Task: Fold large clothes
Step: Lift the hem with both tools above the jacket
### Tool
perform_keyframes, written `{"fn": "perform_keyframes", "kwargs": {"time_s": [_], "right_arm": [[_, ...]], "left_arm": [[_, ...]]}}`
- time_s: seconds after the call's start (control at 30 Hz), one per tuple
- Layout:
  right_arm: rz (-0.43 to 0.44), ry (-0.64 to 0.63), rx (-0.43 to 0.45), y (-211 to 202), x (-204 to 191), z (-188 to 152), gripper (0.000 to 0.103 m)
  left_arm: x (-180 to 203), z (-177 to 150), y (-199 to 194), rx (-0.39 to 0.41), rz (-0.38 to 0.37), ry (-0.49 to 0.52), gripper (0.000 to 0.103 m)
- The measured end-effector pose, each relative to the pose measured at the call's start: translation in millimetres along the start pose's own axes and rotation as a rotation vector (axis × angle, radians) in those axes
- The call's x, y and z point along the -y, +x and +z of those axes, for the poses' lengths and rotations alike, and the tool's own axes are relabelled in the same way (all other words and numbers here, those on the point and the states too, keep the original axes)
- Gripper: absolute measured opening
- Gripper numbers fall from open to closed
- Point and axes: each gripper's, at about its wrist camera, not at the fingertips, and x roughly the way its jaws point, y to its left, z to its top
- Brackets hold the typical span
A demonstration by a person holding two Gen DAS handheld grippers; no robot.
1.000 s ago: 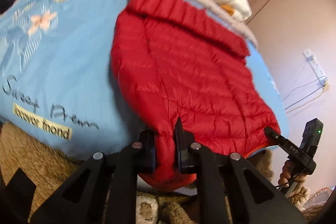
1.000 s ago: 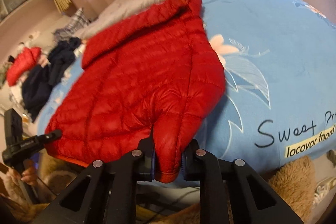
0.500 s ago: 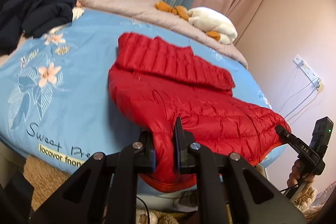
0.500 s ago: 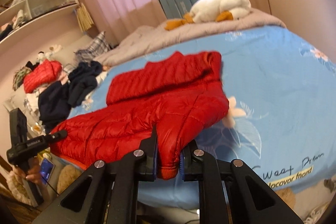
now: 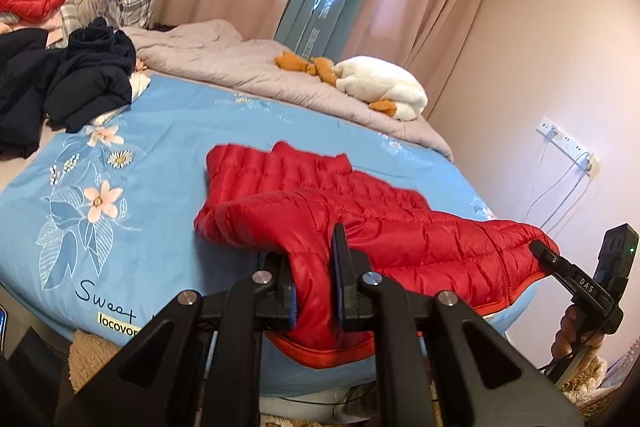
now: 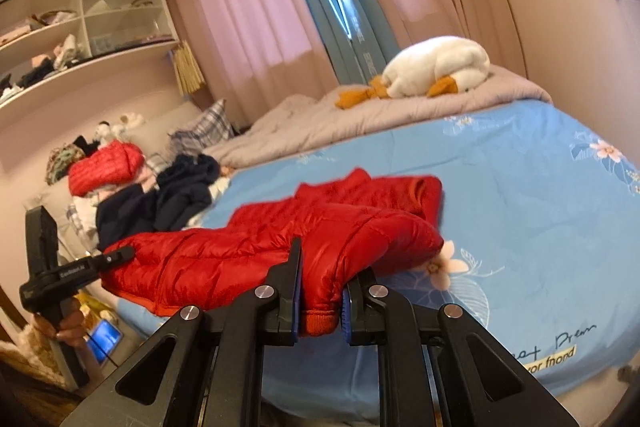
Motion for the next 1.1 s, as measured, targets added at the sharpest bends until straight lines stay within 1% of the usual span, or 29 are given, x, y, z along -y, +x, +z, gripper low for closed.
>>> {"fn": "perform_keyframes", "kwargs": {"time_s": [0.17, 0.33, 0.43, 0.83, 1.1], "right_arm": [[0.008, -0.007, 0.017, 2.0, -0.3, 5.1, 0.016], [-0.005, -0.013, 0.007, 11.2, 2.0, 5.4, 0.016], [-0.006, 0.005, 0.003, 16.6, 5.3, 7.1, 0.016], [-0.008, 0.025, 0.005, 29.1, 10.3, 21.2, 0.016], [-0.020, 0.037, -0.018, 43.6, 12.9, 35.6, 0.016]], "left_arm": [[-3.1, 3.6, 1.2, 0.009, -0.001, -0.005, 0.012], [-3.5, 4.6, 9.9, -0.004, 0.006, -0.014, 0.012], [-2.6, 7.0, 12.4, -0.002, 0.003, -0.015, 0.012], [-4.2, 26.9, 32.3, 0.001, 0.010, -0.021, 0.013], [-4.3, 43.4, 49.4, -0.007, 0.025, -0.033, 0.013]]}}
